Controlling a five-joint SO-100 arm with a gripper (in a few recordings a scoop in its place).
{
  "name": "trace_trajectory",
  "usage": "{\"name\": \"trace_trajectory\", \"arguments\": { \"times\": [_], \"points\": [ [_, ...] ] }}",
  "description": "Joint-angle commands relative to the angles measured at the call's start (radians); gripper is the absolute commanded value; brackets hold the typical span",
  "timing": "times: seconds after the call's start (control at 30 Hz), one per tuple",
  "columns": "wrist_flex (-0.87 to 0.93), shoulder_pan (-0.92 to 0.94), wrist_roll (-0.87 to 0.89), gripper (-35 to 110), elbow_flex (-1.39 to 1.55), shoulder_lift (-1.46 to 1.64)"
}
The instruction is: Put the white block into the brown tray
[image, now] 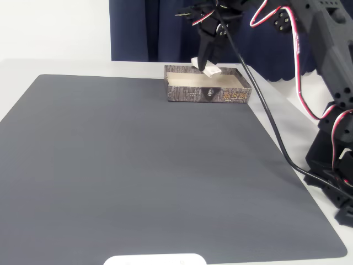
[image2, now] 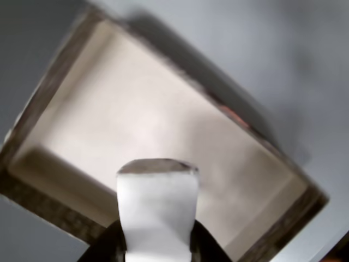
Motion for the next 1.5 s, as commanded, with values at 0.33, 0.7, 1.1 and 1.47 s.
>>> {"name": "trace_trajectory", "arguments": {
  "times": [0.33,0.7,1.1,1.47],
  "points": [
    [0.02,0.002,-0.73,4,-0.041,0.005],
    [0.0,-0.003,-0.785,2,-0.126,-0.067],
    [-0.071,-0.02,-0.785,8,-0.216,-0.196],
    [-0.089,-0.026,-0.79,21,-0.233,-0.201]
  ]
}}
